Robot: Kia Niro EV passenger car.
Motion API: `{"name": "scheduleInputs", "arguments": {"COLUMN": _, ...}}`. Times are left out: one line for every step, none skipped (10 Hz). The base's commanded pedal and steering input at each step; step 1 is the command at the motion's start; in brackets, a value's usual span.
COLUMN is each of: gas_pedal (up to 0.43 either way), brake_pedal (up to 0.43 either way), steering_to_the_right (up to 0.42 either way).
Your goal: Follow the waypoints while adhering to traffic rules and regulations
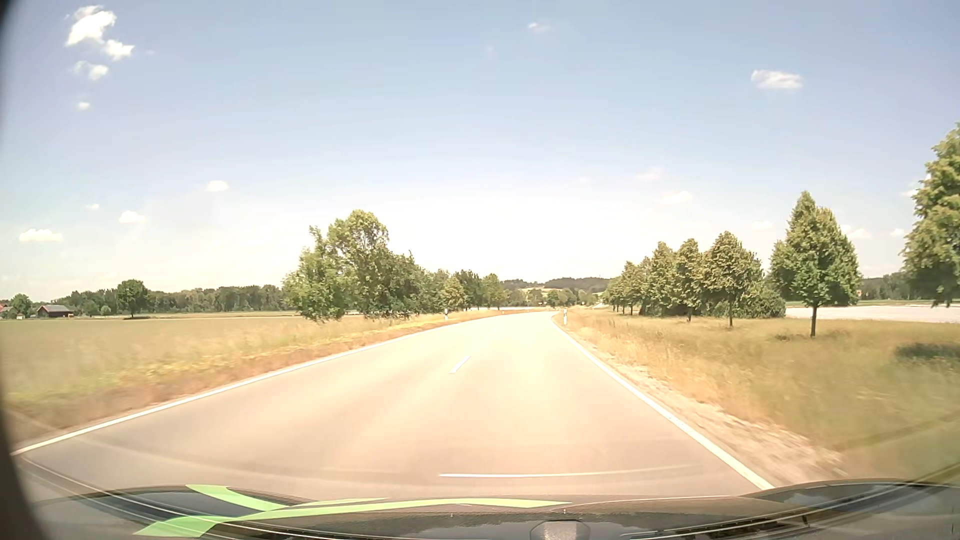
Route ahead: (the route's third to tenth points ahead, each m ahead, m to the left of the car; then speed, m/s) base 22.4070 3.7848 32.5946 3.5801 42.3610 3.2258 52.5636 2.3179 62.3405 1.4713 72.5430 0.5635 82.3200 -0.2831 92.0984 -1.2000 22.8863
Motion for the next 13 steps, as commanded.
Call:
{"name": "scheduleInputs", "arguments": {"gas_pedal": 0.209, "brake_pedal": 0.000, "steering_to_the_right": 0.007}}
{"name": "scheduleInputs", "arguments": {"gas_pedal": 0.209, "brake_pedal": 0.000, "steering_to_the_right": 0.007}}
{"name": "scheduleInputs", "arguments": {"gas_pedal": 0.209, "brake_pedal": 0.000, "steering_to_the_right": 0.007}}
{"name": "scheduleInputs", "arguments": {"gas_pedal": 0.209, "brake_pedal": 0.000, "steering_to_the_right": 0.006}}
{"name": "scheduleInputs", "arguments": {"gas_pedal": 0.209, "brake_pedal": 0.000, "steering_to_the_right": 0.006}}
{"name": "scheduleInputs", "arguments": {"gas_pedal": 0.197, "brake_pedal": 0.000, "steering_to_the_right": 0.006}}
{"name": "scheduleInputs", "arguments": {"gas_pedal": 0.197, "brake_pedal": 0.000, "steering_to_the_right": 0.006}}
{"name": "scheduleInputs", "arguments": {"gas_pedal": 0.197, "brake_pedal": 0.000, "steering_to_the_right": 0.006}}
{"name": "scheduleInputs", "arguments": {"gas_pedal": 0.209, "brake_pedal": 0.000, "steering_to_the_right": 0.006}}
{"name": "scheduleInputs", "arguments": {"gas_pedal": 0.220, "brake_pedal": 0.000, "steering_to_the_right": 0.006}}
{"name": "scheduleInputs", "arguments": {"gas_pedal": 0.220, "brake_pedal": 0.000, "steering_to_the_right": 0.005}}
{"name": "scheduleInputs", "arguments": {"gas_pedal": 0.220, "brake_pedal": 0.000, "steering_to_the_right": 0.005}}
{"name": "scheduleInputs", "arguments": {"gas_pedal": 0.209, "brake_pedal": 0.000, "steering_to_the_right": 0.004}}
